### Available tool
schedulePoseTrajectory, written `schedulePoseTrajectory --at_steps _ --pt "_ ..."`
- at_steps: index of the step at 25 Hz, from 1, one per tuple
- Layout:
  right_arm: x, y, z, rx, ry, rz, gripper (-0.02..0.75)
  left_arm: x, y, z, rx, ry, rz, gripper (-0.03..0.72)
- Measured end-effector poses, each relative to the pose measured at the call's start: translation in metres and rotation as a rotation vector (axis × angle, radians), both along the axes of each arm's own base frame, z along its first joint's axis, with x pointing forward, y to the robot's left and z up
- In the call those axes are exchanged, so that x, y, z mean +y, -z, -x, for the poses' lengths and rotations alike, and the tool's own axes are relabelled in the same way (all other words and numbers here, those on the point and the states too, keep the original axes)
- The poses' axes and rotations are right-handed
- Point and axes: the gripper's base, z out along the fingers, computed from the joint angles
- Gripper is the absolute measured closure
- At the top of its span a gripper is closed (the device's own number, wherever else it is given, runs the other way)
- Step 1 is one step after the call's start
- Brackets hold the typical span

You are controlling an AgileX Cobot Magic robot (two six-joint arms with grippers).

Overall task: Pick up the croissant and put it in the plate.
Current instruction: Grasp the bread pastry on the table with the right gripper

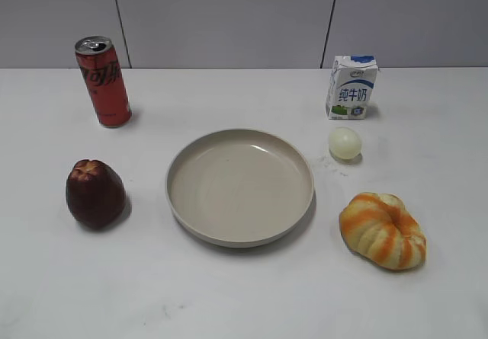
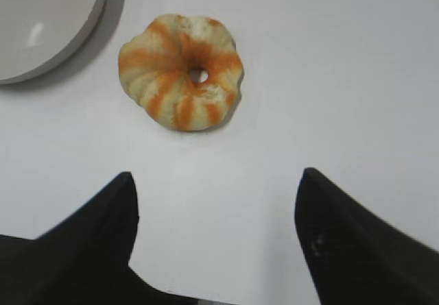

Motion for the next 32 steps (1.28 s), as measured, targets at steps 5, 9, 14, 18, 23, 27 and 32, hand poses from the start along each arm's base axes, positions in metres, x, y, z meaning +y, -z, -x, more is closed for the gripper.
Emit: schedulePoseTrajectory --at_steps 5,9,14,18,23,27,32 --pt "0.003 0.016 -0.053 0.155 -0.019 0.002 0.202 0.000 0.000 0.000 0.000 0.000 0.000 0.455" --pt "0.012 0.034 -0.089 0.249 -0.052 0.007 0.202 0.000 0.000 0.000 0.000 0.000 0.000 0.455" --pt "0.055 0.063 -0.113 0.312 -0.196 0.049 0.202 0.000 0.000 0.000 0.000 0.000 0.000 0.455" --pt "0.086 0.082 -0.128 0.316 -0.261 0.101 0.202 0.000 0.000 0.000 0.000 0.000 0.000 0.455" --pt "0.097 0.115 -0.139 0.399 -0.272 0.161 0.202 0.000 0.000 0.000 0.000 0.000 0.000 0.455" --pt "0.099 0.135 -0.143 0.451 -0.274 0.176 0.218 0.000 0.000 0.000 0.000 0.000 0.000 0.455" --pt "0.100 0.136 -0.146 0.453 -0.275 0.177 0.491 0.000 0.000 0.000 0.000 0.000 0.000 0.455"
